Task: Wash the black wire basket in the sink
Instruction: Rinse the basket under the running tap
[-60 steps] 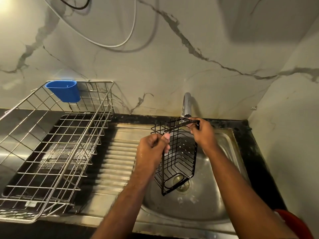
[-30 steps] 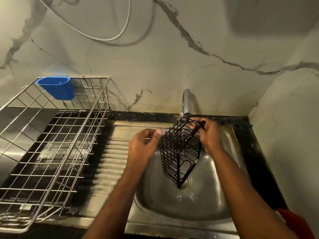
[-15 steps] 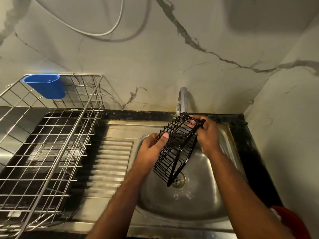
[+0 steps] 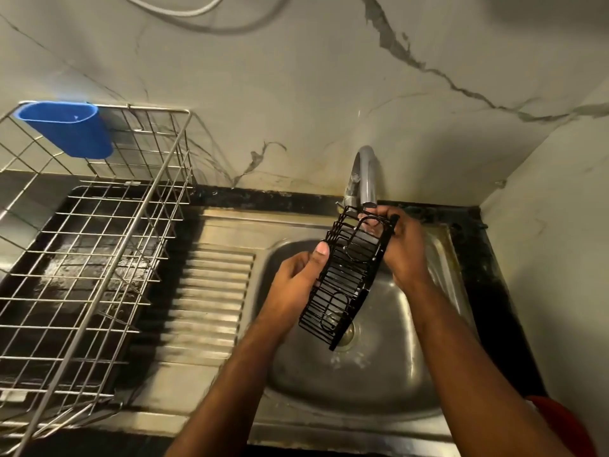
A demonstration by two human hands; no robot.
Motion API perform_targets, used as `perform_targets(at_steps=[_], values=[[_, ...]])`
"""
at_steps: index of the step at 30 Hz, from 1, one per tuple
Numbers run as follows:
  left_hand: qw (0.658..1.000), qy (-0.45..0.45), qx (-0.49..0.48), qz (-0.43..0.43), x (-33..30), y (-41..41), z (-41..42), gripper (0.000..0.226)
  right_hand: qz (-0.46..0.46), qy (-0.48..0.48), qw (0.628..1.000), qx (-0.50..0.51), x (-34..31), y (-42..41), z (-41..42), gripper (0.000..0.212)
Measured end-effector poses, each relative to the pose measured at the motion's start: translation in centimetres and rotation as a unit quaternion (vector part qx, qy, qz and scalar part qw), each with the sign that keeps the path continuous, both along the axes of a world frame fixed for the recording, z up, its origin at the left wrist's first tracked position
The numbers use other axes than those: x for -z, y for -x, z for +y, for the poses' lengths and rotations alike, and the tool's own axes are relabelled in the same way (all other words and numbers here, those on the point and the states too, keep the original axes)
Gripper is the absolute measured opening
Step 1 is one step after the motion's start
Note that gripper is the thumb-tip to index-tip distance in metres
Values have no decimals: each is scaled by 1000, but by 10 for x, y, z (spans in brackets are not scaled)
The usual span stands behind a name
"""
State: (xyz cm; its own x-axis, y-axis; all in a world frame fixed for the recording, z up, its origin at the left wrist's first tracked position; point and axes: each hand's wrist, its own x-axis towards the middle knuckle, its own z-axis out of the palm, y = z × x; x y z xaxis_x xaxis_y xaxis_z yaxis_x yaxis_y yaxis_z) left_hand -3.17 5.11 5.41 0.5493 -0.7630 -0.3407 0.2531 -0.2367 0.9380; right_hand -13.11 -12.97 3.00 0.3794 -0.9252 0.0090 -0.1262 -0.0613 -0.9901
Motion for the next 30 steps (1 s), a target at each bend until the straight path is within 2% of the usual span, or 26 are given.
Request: perform_targets(at_steps=[3, 9, 15, 18, 21, 24, 25, 28, 30], values=[[1000, 6, 13, -5, -2, 1, -2, 33, -7, -19, 1000, -11, 1, 1, -5, 19], [999, 22, 22, 8, -2, 9, -5, 29, 33, 42, 998, -22, 2, 9, -5, 23], [999, 38, 7, 38, -7, 15, -12, 31, 16, 61, 998, -25, -2, 18, -10, 31], [999, 35, -3, 30, -4, 14, -15, 33, 20, 74, 997, -25, -5, 21, -8, 30], [1000, 29, -2, -2, -4, 11, -17, 44, 23, 83, 996, -22, -6, 21, -7, 26], [1000, 16, -20, -1, -1, 6, -16, 40, 28, 85, 996, -28, -6, 21, -7, 27], [999, 18, -31, 4, -1, 5, -15, 41, 25, 81, 996, -32, -6, 20, -6, 28], [999, 17, -45, 19, -3, 5, -11, 66, 17, 63, 997, -41, -7, 17, -4, 32], [998, 14, -51, 20, -2, 3, -8, 55, 14, 53, 998, -43, -9, 14, -2, 33]])
